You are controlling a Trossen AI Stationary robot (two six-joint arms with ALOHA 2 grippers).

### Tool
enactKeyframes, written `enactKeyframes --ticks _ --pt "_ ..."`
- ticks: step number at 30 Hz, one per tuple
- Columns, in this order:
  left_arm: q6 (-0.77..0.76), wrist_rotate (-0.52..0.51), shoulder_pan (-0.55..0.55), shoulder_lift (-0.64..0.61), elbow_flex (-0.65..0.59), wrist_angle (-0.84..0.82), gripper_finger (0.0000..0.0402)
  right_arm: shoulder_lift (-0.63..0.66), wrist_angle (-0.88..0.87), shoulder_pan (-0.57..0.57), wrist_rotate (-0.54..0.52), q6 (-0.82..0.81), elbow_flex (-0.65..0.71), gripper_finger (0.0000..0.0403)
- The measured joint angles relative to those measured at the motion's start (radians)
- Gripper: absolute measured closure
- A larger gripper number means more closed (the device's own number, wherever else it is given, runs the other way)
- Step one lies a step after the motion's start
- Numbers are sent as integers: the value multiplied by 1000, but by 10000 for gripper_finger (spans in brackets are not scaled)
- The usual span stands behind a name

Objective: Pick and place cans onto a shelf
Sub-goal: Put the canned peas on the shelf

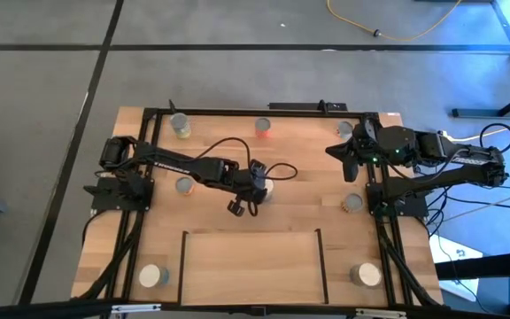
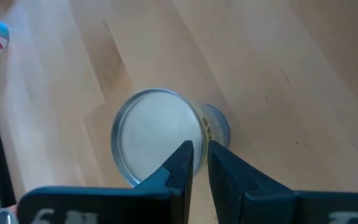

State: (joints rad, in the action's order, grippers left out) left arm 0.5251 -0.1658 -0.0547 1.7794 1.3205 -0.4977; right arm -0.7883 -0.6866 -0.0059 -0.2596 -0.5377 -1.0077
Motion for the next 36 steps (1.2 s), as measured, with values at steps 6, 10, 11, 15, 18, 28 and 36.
enactKeyframes --ticks 6,10,11,15,18,28,36 --pt "-2 3 3 0 0 -2 360 0 0 0 0 0 0 375" --pt "-3 4 9 15 -1 -7 360 0 0 0 0 0 0 375" --pt "-3 3 9 17 -1 -7 360 0 0 0 0 0 0 375" --pt "-2 3 11 17 -1 -4 360 0 0 0 0 -1 0 375" --pt "-2 3 11 17 -1 -3 360 0 0 0 0 -1 0 375" --pt "-37 56 20 17 -1 -3 360 0 0 0 0 0 0 375" --pt "-41 69 27 17 -1 -4 360 0 0 0 0 0 0 375"
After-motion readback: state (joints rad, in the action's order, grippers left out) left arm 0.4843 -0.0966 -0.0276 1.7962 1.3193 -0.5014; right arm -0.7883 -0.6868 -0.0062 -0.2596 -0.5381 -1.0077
